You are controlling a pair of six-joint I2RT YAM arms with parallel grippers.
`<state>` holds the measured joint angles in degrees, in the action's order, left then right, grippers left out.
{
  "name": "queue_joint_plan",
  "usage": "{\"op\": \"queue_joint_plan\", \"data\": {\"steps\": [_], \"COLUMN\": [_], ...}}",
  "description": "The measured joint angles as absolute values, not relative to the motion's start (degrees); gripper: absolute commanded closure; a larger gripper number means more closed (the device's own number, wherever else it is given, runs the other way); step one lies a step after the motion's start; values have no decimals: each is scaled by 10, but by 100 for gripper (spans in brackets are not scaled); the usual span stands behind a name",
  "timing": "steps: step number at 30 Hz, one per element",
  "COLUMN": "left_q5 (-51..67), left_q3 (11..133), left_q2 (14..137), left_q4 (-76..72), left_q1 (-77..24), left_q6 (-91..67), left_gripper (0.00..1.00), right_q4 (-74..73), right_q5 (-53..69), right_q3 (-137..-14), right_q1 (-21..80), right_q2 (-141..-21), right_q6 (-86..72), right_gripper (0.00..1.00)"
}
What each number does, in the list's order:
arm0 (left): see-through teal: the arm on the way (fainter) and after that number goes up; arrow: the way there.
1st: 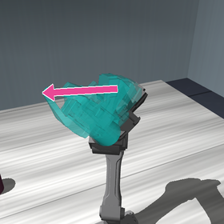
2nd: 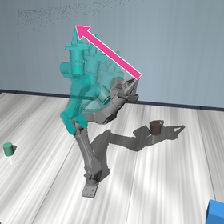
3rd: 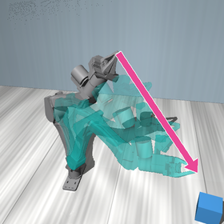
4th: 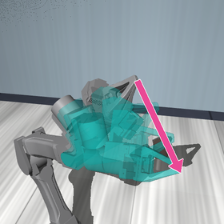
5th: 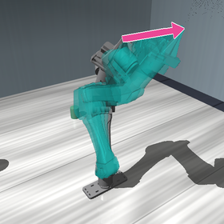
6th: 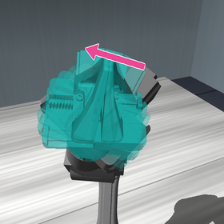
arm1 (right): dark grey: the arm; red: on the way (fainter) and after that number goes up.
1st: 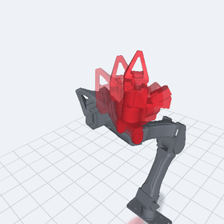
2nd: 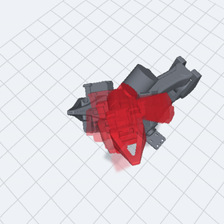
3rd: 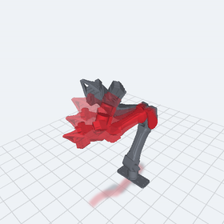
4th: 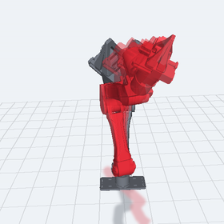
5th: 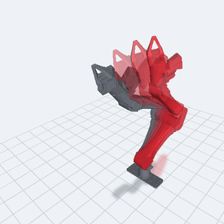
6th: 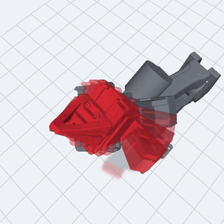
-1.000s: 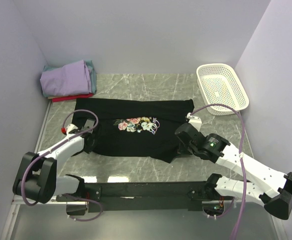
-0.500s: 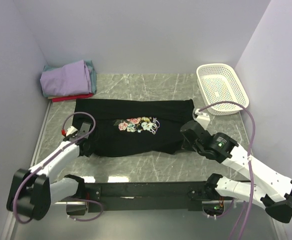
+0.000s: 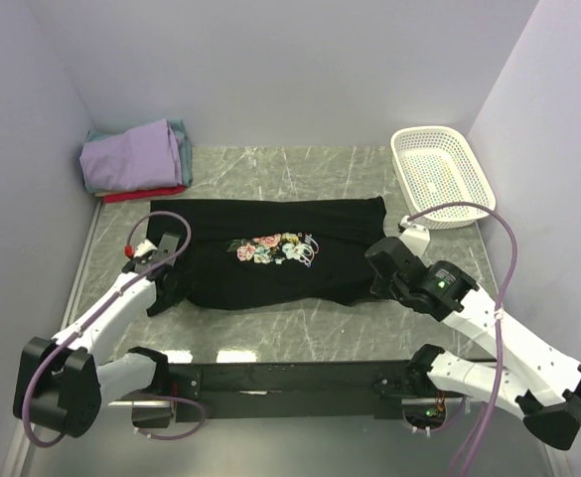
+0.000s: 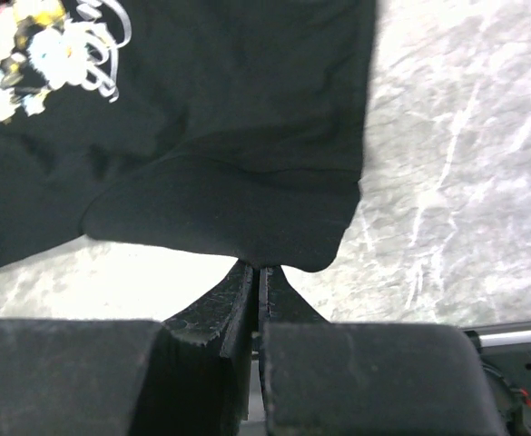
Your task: Fold and stack the t-shirts
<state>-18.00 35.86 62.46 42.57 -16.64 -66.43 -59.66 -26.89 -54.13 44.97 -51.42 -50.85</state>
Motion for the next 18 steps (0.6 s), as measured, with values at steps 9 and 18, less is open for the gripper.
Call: {"op": "queue_joint_plan", "data": {"steps": [9, 18], "left_q5": [-185, -213], "left_q3": [427, 516], "left_q2": [720, 814], "left_q4": [429, 444], "left_q1": [-166, -165], "left_q6": [-610, -543], "left_gripper": [96, 94], "right_q4": [-567, -515], "right_q5": [-257, -228], "right_q3": [-541, -551], "right_q1": [375, 311], "right_q2": [-556, -616], "right_q6": [-447, -376], "right_gripper": [95, 95]}}
